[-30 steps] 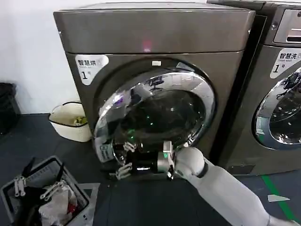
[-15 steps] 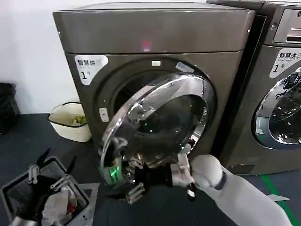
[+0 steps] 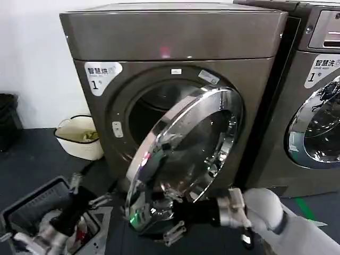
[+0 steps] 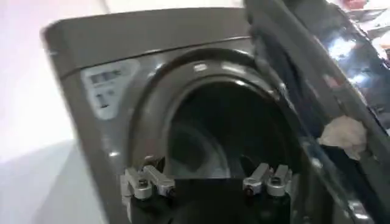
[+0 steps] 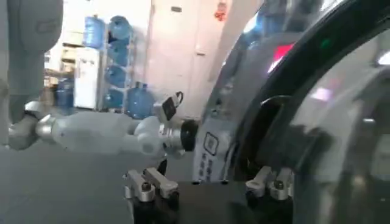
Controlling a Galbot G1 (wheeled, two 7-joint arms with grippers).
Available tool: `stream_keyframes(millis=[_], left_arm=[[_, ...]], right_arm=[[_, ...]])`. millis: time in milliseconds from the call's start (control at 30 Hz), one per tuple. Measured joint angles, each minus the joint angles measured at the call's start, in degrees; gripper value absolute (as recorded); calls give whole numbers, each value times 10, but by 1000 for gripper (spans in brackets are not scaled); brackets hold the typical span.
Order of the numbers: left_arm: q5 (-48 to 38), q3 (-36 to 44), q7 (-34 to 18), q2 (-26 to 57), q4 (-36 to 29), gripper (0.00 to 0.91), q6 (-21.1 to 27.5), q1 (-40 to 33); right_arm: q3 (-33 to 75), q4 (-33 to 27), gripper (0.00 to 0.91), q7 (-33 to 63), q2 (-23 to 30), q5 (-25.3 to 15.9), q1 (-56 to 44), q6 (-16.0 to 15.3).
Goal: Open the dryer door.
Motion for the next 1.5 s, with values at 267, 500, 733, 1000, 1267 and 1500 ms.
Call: stream_keyframes(millis=[267,500,733,1000,1267,1500], left_arm=[[-6,59,9,20,9,907,-5,-35],[-6,110,10,31,12,907,-9,-66],[-11,164,12,35,21,907,-13,-107],[-16,225,9,27,47,907,-17,-160],[-13,287,5,14,77,907,-18,-209],[-8,337,-5,-1,103,907,-16,-254]], right_arm=[[166,37,907,28,13,-10,-146,14],[327,72,907,73,62,-21,-298,34],[476,104,907,112,145,-35,-437,72],[583,115,907,203,271,-79,-524,125],[661,91,907,309,384,-141,-538,148],[724,68,907,423,459,-186,-525,129]])
